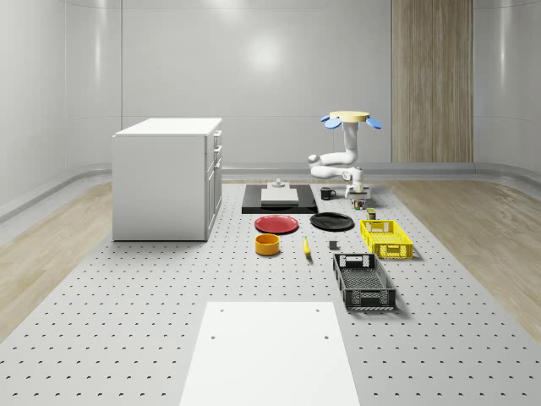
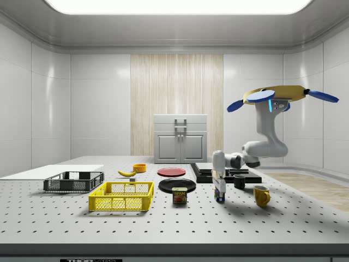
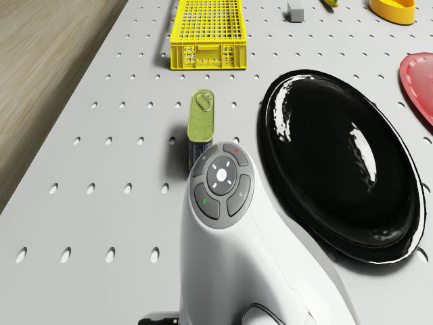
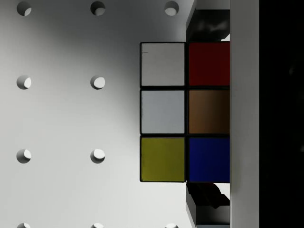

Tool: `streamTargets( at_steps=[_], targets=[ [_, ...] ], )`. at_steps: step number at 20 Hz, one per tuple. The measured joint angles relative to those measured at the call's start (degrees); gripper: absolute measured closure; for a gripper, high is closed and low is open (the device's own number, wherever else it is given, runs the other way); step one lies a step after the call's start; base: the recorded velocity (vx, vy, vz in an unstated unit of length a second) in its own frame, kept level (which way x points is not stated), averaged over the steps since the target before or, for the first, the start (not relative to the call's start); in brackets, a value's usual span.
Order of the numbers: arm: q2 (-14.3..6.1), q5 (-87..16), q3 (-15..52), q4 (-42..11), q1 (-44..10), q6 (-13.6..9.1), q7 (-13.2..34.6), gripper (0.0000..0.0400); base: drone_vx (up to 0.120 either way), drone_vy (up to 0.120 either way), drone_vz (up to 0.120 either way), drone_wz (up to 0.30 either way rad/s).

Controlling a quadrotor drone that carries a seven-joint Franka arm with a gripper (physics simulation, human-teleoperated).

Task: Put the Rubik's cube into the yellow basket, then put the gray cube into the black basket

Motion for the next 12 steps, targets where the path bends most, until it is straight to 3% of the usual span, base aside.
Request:
streamTargets(
  at_steps=[9, 12],
  targets=[
    [-0.84, 0.77, 0.61, 0.88, -1.18, 0.95, 0.31, 0.0, 0.0, 0.0, 0.0, 0.0],
    [-1.19, 0.96, 0.7, 0.97, -1.38, 1.28, 0.42, 0.0022, 0.0, 0.0, 0.0, 0.0]
  ],
)
